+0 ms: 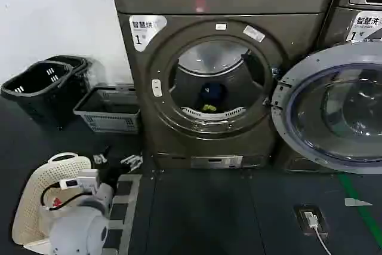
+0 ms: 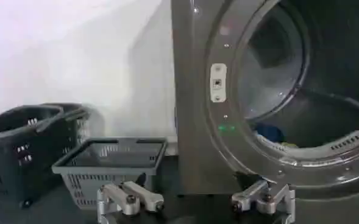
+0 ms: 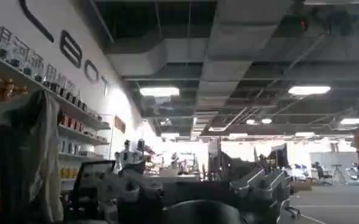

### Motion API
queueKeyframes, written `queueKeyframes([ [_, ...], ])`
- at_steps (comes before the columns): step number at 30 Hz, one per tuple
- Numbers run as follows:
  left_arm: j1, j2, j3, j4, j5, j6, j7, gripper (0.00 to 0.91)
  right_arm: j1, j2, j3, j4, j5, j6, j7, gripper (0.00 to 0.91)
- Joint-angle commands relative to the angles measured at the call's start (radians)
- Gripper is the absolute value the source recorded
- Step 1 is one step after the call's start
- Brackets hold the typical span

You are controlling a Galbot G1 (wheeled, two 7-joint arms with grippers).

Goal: Grasp the clothes from the dryer.

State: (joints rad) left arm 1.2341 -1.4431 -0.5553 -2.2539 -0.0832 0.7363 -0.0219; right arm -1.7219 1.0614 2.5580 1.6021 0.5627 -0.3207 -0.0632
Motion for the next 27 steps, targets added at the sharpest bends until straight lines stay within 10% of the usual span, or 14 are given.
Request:
queueKeyframes([
  [1, 0.006, -0.001, 0.0, -0.003, 0.002, 0.049, 0.001, 0.907, -0.001, 0.003, -0.02, -0.013, 0.026, 0.082, 0.027, 0.907],
  [27, 0.009, 0.0, 0.002, -0.008, 0.005, 0.049, 0.008, 0.907, 0.009, 0.004, -0.046, -0.021, 0.034, 0.105, 0.054, 0.907],
])
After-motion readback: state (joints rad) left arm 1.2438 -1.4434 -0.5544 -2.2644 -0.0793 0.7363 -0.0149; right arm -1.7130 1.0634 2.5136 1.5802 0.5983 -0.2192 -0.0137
